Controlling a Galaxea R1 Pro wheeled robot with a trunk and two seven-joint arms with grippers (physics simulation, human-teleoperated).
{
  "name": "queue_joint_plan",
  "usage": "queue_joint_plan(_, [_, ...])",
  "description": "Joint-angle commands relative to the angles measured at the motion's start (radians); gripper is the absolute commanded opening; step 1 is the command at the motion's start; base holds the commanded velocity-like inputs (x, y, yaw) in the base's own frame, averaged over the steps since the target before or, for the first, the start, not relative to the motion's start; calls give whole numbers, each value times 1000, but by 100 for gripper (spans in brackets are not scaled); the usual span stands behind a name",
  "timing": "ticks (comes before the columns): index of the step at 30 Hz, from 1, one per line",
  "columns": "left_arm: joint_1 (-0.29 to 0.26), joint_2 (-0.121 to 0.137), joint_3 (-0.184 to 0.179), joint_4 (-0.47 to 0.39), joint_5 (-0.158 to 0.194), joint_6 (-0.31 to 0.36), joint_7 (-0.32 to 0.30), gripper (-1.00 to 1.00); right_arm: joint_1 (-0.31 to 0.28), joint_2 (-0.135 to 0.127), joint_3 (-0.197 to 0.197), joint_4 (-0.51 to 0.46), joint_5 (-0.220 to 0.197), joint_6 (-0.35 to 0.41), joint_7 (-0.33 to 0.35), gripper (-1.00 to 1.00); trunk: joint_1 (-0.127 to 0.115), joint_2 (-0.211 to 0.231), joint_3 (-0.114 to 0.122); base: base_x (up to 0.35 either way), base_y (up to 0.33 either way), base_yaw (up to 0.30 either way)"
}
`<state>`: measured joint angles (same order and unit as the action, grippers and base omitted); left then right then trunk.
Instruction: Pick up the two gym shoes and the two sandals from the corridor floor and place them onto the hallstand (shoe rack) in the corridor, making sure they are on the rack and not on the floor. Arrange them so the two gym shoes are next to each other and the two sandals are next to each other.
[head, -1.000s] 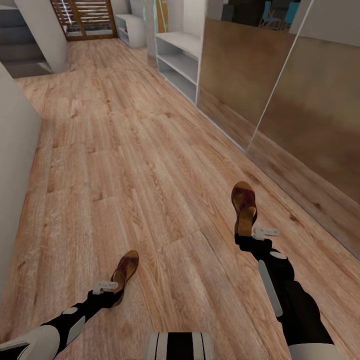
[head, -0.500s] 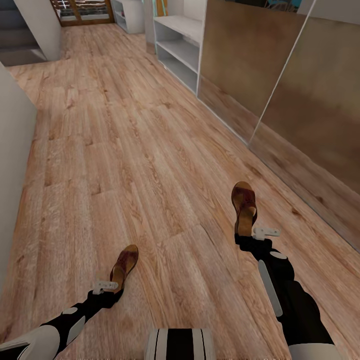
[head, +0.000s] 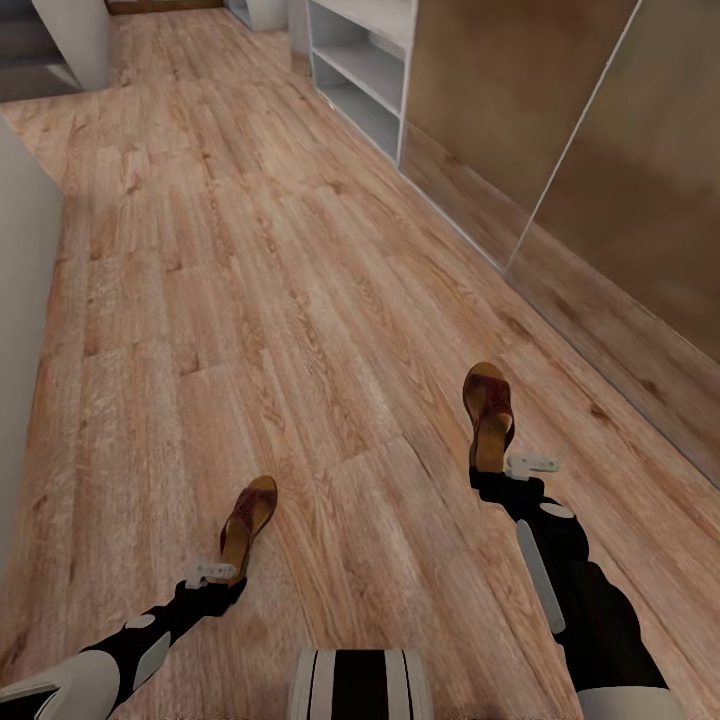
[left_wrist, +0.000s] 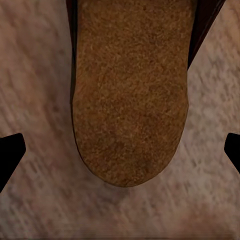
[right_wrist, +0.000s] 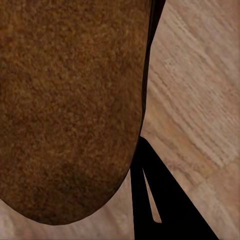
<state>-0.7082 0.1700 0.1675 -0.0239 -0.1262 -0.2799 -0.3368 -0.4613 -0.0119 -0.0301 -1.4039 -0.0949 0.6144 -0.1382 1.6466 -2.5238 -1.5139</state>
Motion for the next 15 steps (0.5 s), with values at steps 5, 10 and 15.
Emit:
queue_joint_plan(5, [-1, 0, 9, 1, -10, -4, -2, 100, 0, 0, 1, -1, -13, 5, -10, -100, 1, -1, -18, 0, 0, 0])
queue_joint_plan(10, [-1, 0, 9, 1, -10, -4, -2, 100, 0, 0, 1, -1, -13, 4, -10, -100, 1, -1, -26, 0, 0, 0])
queue_joint_plan(15, [-1, 0, 9, 1, -10, -4, -2, 100, 0, 0, 1, -2, -13, 5, -10, -100, 1, -1, -29, 0, 0, 0])
